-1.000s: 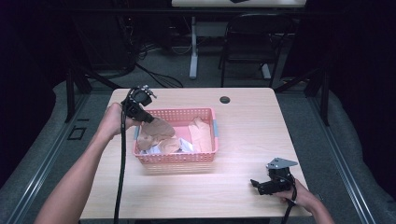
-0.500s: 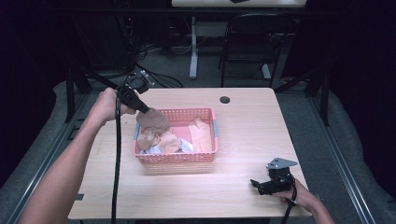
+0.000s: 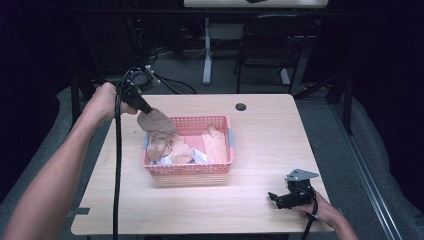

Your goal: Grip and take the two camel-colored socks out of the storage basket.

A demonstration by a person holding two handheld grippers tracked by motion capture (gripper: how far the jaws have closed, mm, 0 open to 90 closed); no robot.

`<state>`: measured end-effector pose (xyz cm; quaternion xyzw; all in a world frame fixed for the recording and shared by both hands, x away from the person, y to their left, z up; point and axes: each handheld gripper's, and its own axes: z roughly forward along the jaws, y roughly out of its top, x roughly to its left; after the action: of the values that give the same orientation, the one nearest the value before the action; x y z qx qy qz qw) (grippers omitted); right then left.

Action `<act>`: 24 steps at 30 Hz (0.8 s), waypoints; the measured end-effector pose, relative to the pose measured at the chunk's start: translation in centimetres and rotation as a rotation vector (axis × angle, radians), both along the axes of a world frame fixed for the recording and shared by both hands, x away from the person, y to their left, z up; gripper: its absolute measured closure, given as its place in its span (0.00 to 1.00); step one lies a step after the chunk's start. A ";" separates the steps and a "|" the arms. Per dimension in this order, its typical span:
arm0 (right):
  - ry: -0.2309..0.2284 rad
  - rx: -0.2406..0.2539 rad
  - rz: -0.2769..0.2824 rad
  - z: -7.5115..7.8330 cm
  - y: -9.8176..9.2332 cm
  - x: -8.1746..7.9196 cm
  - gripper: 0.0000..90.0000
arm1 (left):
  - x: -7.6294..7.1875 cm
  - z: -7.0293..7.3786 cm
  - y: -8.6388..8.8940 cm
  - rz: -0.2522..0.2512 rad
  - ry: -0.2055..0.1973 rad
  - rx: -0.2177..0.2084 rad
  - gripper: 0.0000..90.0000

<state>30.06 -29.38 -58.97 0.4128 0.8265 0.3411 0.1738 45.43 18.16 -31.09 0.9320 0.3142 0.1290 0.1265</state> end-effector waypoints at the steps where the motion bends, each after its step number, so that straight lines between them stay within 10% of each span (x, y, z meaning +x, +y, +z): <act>1: 0.000 0.000 0.000 0.0 0.0 0.0 0.00 | 0.0 0.2 0.2 0.005 0.001 -0.002 0.95; 24: 0.000 -0.001 -0.001 0.0 0.0 0.0 0.00 | -1.6 4.7 7.7 0.138 -0.015 0.046 0.95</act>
<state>30.06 -29.37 -58.97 0.4131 0.8264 0.3407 0.1741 43.82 25.81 -26.36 0.9098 0.3736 0.1517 0.0985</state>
